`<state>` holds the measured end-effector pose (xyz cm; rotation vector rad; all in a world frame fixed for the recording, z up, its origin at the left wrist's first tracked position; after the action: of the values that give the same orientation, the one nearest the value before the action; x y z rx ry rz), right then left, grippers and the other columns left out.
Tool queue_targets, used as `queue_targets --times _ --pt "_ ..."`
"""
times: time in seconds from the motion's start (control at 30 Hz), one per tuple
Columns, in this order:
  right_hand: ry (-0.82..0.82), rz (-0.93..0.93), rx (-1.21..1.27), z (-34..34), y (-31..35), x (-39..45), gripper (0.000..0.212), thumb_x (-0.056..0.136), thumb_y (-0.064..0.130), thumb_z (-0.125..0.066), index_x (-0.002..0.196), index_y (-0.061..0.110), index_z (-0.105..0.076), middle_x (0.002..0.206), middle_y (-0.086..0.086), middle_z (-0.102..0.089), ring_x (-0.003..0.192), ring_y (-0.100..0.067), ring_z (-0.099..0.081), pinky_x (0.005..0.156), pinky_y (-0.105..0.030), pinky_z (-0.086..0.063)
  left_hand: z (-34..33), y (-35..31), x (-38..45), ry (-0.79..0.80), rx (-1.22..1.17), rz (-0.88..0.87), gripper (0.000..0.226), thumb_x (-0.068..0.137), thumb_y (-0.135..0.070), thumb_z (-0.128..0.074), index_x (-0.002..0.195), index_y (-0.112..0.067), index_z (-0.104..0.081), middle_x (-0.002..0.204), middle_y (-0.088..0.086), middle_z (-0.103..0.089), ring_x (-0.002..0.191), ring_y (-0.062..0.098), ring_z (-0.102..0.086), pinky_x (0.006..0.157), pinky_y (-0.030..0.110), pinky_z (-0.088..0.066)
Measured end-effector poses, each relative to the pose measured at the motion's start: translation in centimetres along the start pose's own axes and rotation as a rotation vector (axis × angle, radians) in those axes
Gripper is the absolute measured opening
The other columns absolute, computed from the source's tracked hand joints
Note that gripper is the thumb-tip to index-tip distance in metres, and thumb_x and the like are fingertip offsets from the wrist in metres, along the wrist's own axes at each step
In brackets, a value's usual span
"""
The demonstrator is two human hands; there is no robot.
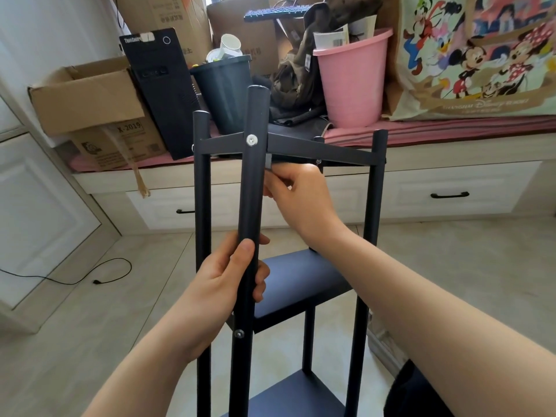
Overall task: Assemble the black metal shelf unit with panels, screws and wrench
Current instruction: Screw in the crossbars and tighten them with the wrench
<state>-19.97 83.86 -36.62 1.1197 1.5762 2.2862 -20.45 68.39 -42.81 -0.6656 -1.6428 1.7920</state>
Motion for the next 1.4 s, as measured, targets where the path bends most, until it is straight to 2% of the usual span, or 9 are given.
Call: queue_targets --times 0.27,0.4,0.6,0.77,0.83,0.97,1.1,1.3,1.4 --pt "-0.110 0.097 -0.011 -0.3 0.2 0.4 0.026 0.097 0.014 -0.058 0.080 -0.001 -0.071 0.069 -0.001 -0.066 0.066 -0.010 -0.059 0.072 -0.033 -0.051 -0.2 0.0 0.0 0.023 -0.003 -0.005 0.036 0.082 -0.061 -0.048 0.100 -0.034 -0.063 0.071 0.000 -0.052 0.062 0.018 -0.051 0.059 0.024 -0.047" --pt "-0.124 0.100 0.042 -1.0 -0.2 0.8 0.027 0.096 0.011 -0.058 0.078 -0.007 -0.066 0.070 -0.021 -0.063 0.073 -0.038 -0.057 0.071 -0.049 -0.051 -0.3 0.1 0.2 0.031 0.002 -0.005 0.035 0.083 -0.060 -0.046 0.100 -0.035 -0.064 0.071 -0.001 -0.053 0.062 0.016 -0.052 0.060 0.024 -0.048" --pt "-0.149 0.058 0.097 -1.6 -0.4 1.1 0.017 0.095 0.003 -0.056 0.090 -0.006 -0.070 0.073 -0.015 -0.068 0.075 -0.035 -0.062 0.071 -0.051 -0.054 -0.4 0.0 0.4 0.040 0.003 -0.002 0.034 0.084 -0.060 -0.046 0.100 -0.036 -0.064 0.071 -0.001 -0.052 0.062 0.016 -0.052 0.061 0.022 -0.048" --pt "-0.028 0.048 0.016 -1.5 -0.5 0.9 0.027 0.100 0.009 -0.049 0.089 -0.013 -0.060 0.080 -0.030 -0.061 0.079 -0.048 -0.056 0.070 -0.055 -0.049 -0.2 -0.1 0.4 0.039 -0.005 0.002 0.031 0.085 -0.058 -0.046 0.098 -0.035 -0.064 0.071 0.000 -0.051 0.062 0.016 -0.051 0.058 0.021 -0.047" --pt "0.032 0.040 -0.047 -1.2 -0.6 0.6 0.030 0.101 0.011 -0.048 0.081 -0.010 -0.058 0.077 -0.030 -0.059 0.078 -0.048 -0.053 0.070 -0.053 -0.048 -0.1 -0.1 0.4 0.035 -0.006 0.004 0.031 0.086 -0.057 -0.046 0.098 -0.035 -0.064 0.072 0.001 -0.052 0.063 0.017 -0.050 0.057 0.021 -0.046" --pt "0.097 0.011 -0.122 -0.2 0.0 0.3 0.035 0.100 0.009 -0.047 0.068 0.019 -0.058 0.077 -0.027 -0.061 0.076 -0.044 -0.057 0.071 -0.054 -0.050 -0.3 -0.2 0.3 0.032 -0.001 0.007 0.032 0.086 -0.056 -0.046 0.099 -0.034 -0.064 0.072 0.001 -0.052 0.063 0.016 -0.051 0.058 0.020 -0.046" --pt "0.083 0.018 -0.114 1.3 0.4 0.1 0.024 0.098 0.011 -0.050 0.083 0.009 -0.069 0.086 -0.027 -0.067 0.081 -0.043 -0.059 0.070 -0.053 -0.050 -0.6 -0.3 0.2 0.037 0.000 0.006 0.033 0.086 -0.055 -0.045 0.100 -0.032 -0.064 0.072 0.001 -0.052 0.063 0.016 -0.051 0.059 0.020 -0.046" --pt "0.083 0.057 -0.182 2.2 0.7 -0.4 0.024 0.100 0.012 -0.050 0.087 0.011 -0.071 0.089 -0.024 -0.069 0.081 -0.043 -0.061 0.071 -0.054 -0.050 -0.6 -0.2 0.2 0.032 0.000 0.008 0.040 0.086 -0.055 -0.046 0.108 -0.025 -0.061 0.072 0.001 -0.053 0.063 0.017 -0.051 0.060 0.021 -0.047" --pt "0.075 0.077 -0.190 2.5 0.8 -0.4 0.023 0.099 0.012 -0.052 0.088 0.012 -0.072 0.084 -0.022 -0.069 0.076 -0.040 -0.061 0.070 -0.048 -0.050 -0.6 -0.2 0.2 0.040 0.015 0.007 0.039 0.086 -0.056 -0.045 0.106 -0.028 -0.061 0.072 0.000 -0.053 0.063 0.017 -0.051 0.060 0.022 -0.046"
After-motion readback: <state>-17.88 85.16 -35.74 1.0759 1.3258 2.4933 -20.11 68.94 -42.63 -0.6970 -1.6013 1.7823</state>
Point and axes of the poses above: each hand's wrist, its own x-axis towards the middle knuckle, its own z-axis out of the back of the hand, y = z × x, the point moved 7 cm from there along x, towards the middle knuckle
